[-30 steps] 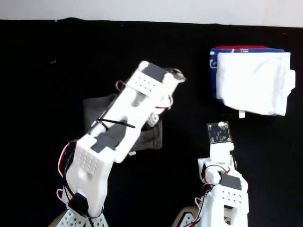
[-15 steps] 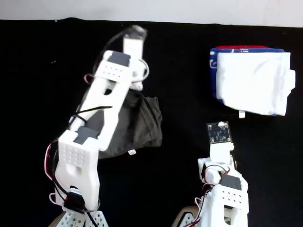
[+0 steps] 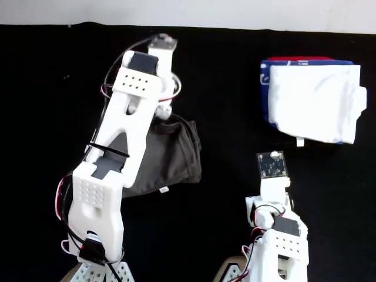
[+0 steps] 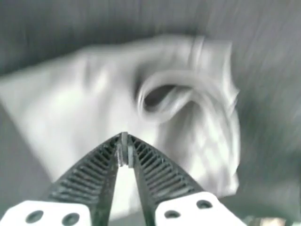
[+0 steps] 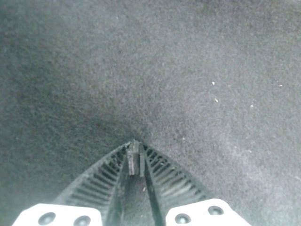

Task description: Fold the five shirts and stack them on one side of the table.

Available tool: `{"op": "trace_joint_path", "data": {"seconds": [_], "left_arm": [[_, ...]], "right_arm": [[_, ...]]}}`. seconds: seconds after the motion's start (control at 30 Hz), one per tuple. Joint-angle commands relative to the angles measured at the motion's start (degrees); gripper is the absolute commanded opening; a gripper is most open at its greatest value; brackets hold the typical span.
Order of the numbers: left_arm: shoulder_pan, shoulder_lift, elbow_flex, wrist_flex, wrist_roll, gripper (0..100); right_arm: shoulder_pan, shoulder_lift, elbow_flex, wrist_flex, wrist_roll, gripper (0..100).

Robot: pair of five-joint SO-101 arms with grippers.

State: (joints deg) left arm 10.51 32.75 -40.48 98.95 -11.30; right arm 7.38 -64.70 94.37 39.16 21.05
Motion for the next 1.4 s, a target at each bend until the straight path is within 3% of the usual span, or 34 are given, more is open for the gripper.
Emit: {"op": "trace_joint_path", "data": {"seconds": [0.0,0.2,0.43,0.63,0.87,1.1,1.37], "left_arm": [[1.3,-0.5,2.1,2.7,-2.2,1],[3.8,5.8,5.1,-4.2,-2.3,1],[3.9,9.5,-4.8,-17.7,-2.2,1],[4.0,13.1,-12.0,-22.4,-2.1,1],[5.7,15.3,-16.7,-18.5,-2.1,1],[5.2,15.7,-32.6,-9.3,-2.1,1],[6.9,17.3,-29.8,-0.9,-2.1,1]], "right_arm": [[1.5,0.0,0.9,-1.2,-0.4,0.7],[1.5,0.0,0.9,-1.2,-0.4,0.7],[1.5,0.0,0.9,-1.2,-0.4,0.7],[1.5,0.0,0.9,-1.2,-0.4,0.7],[1.5,0.0,0.9,-1.2,-0.4,0.7],[1.5,0.0,0.9,-1.2,-0.4,0.7],[1.5,0.0,0.9,-1.2,-0.4,0.7]]}}
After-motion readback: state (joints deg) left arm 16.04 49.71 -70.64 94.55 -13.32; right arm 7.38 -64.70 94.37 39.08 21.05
